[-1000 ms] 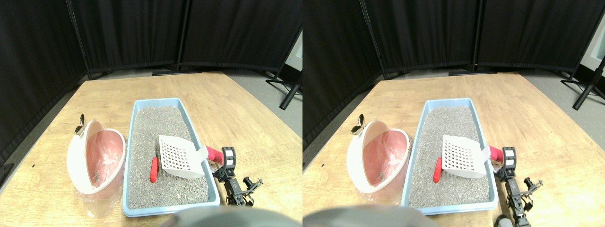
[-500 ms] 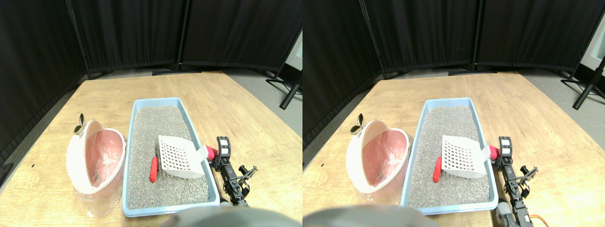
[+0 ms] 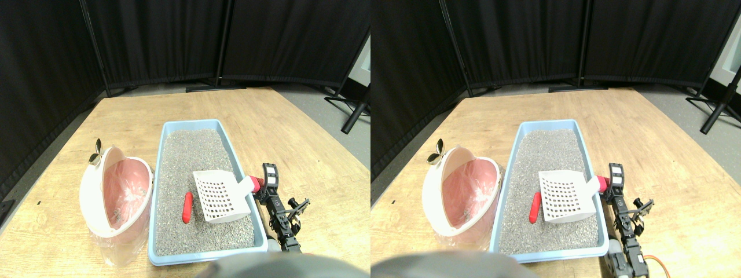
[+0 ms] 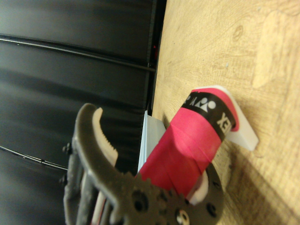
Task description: Scoop (unimanual)
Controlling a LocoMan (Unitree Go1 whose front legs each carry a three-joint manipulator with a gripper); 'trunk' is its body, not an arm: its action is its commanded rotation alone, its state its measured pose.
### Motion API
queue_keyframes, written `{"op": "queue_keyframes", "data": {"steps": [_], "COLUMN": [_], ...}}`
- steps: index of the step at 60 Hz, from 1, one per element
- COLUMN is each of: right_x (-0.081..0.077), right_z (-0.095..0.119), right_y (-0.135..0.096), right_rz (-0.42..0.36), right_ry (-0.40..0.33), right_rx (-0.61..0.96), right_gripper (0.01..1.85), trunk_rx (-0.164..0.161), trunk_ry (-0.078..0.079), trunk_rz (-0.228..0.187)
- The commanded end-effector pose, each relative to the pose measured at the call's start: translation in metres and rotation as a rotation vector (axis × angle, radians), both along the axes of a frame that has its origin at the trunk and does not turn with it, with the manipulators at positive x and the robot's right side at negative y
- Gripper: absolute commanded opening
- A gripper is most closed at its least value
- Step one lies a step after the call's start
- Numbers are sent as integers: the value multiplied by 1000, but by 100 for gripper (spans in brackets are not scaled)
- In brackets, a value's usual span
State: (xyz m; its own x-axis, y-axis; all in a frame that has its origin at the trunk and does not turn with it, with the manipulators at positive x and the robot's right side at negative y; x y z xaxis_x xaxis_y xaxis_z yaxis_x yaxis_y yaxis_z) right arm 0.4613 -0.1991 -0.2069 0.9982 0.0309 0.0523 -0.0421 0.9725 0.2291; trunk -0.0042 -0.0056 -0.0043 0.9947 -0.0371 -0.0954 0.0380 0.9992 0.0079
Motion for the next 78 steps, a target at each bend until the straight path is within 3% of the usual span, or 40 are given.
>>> {"op": "queue_keyframes", "data": {"steps": [1,5,7,27,33,42,53,61,78], "right_x": [2,2,2,-6,-9,-12,-7,-1,8], "right_z": [2,1,1,16,26,44,66,77,96], "right_y": [1,0,0,-7,-8,-4,-1,0,8], "right_rz": [0,26,27,54,124,110,190,216,277], "right_ry": [-44,-93,-95,-110,-165,-193,-286,-314,-297], "right_rx": [14,-6,-8,-80,-114,-125,-229,-286,-489], "right_gripper": [49,10,6,5,5,5,5,5,5], "trunk_rx": [-24,-26,-27,-38,-44,-54,-62,-70,-90], "trunk_ry": [21,23,23,27,28,24,21,21,25], "trunk_rz": [12,13,15,36,44,60,77,92,124]}}
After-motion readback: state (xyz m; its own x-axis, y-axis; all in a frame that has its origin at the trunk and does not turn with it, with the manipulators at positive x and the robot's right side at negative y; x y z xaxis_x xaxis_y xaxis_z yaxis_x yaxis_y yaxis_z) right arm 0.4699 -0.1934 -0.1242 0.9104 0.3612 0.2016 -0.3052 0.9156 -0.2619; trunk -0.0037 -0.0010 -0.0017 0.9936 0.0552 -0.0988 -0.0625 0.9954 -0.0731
